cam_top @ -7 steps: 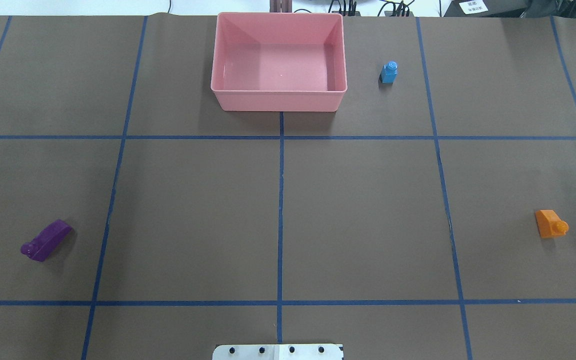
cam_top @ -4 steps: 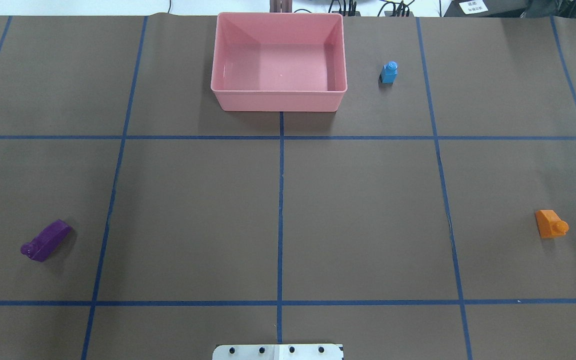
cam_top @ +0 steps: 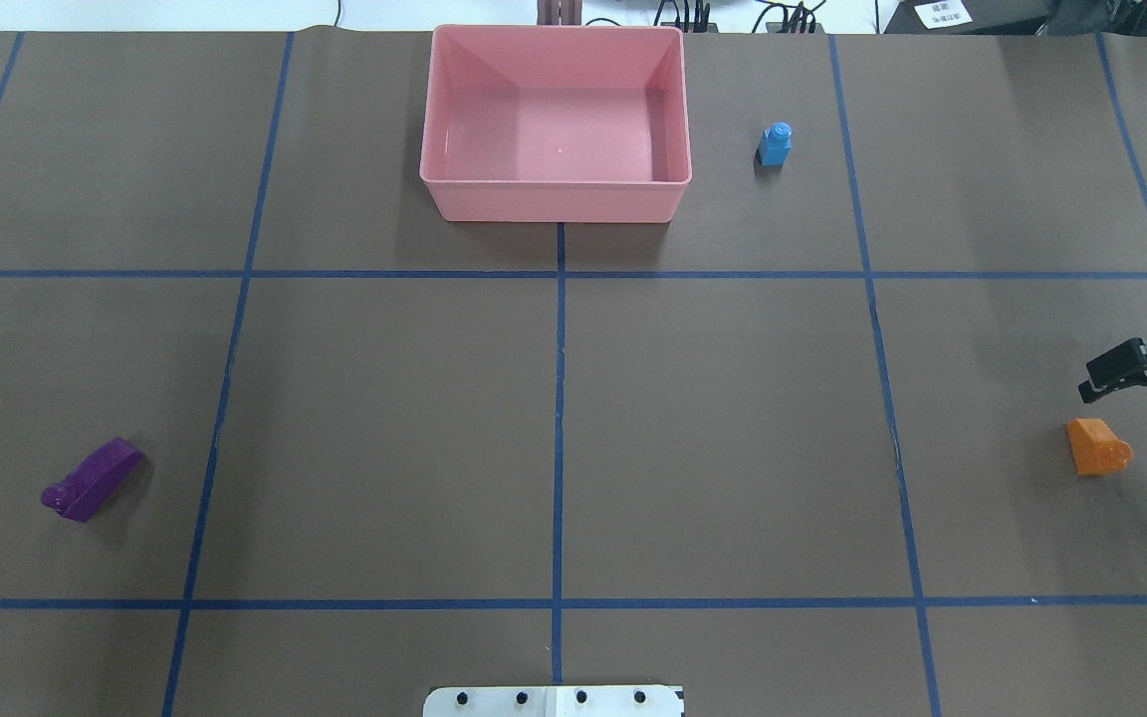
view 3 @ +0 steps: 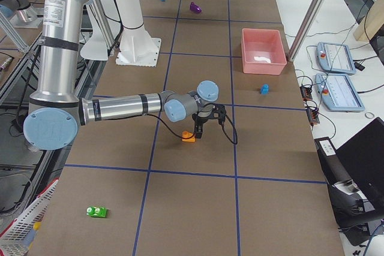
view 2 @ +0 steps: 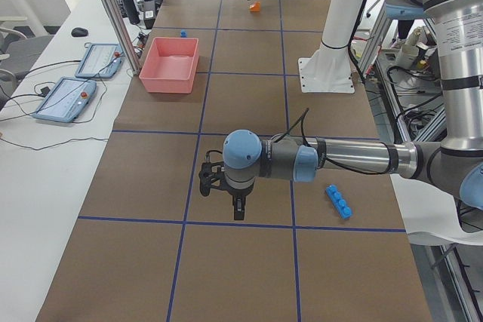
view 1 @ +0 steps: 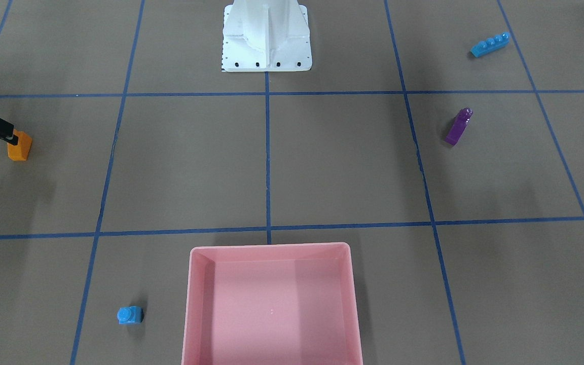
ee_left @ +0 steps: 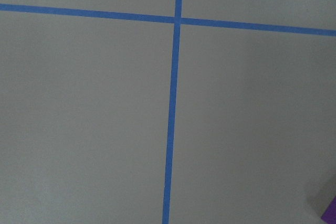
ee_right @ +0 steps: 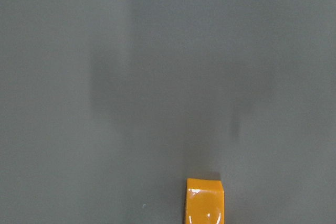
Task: Put all blocks into box
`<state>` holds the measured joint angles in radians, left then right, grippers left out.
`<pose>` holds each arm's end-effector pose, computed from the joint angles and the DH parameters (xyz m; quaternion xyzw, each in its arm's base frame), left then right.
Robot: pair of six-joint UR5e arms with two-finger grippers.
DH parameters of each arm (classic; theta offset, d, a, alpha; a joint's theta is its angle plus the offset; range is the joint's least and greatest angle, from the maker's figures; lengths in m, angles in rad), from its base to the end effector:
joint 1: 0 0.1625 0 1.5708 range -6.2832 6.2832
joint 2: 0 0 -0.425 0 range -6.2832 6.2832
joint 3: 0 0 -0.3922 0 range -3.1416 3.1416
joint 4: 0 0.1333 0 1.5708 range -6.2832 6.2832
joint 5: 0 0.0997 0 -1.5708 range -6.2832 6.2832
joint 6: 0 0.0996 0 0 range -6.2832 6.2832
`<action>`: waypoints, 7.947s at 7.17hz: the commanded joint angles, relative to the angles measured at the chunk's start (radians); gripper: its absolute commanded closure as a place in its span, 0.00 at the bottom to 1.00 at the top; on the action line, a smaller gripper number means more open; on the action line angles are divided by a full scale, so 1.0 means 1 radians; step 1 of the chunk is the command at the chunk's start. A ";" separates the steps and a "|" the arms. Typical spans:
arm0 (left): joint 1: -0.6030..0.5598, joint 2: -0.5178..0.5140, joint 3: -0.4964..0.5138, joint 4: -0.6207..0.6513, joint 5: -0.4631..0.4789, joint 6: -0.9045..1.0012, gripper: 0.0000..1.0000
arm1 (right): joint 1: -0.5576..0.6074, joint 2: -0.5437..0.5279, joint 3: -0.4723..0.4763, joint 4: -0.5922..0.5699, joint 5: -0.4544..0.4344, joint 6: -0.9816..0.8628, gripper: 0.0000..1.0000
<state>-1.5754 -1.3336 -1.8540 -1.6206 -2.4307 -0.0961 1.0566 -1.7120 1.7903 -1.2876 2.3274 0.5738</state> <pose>-0.0597 -0.3971 0.6127 0.0244 0.4179 -0.0258 0.9078 -0.1648 -0.4238 0.5851 -0.0451 -0.3973 -0.0391 0.9157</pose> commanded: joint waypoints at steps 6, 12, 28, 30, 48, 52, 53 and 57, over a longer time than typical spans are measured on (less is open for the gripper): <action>0.000 0.001 -0.004 -0.012 -0.001 -0.001 0.00 | -0.095 -0.020 -0.066 -0.001 -0.037 0.000 0.14; 0.051 0.014 -0.002 -0.142 -0.187 -0.010 0.00 | -0.090 0.046 0.017 -0.015 0.041 0.093 1.00; 0.775 -0.004 -0.077 -0.433 0.264 -0.425 0.00 | -0.245 1.365 -1.062 0.146 -0.393 0.617 0.10; 0.847 -0.018 -0.064 -0.429 0.335 -0.433 0.00 | -0.234 1.365 -1.059 0.146 -0.382 0.612 0.00; 0.592 -1.119 0.558 -0.133 0.254 -0.680 1.00 | -0.132 1.077 -1.071 0.283 -0.396 0.414 0.71; 0.695 -1.334 0.933 -0.390 0.505 -0.824 0.85 | -0.097 1.149 -1.065 0.289 -0.395 0.419 1.00; 0.715 -1.357 0.975 -0.418 0.559 -0.826 0.46 | -0.070 1.175 -1.065 0.287 -0.367 0.419 1.00; 0.674 -1.340 0.934 -0.421 0.436 -0.769 0.00 | -0.091 1.353 -1.066 0.140 -0.352 0.582 1.00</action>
<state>-0.8800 -2.6858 -0.8879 -2.0528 -1.9085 -0.9001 0.9891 -0.4088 0.7247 -1.1189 1.9738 1.0599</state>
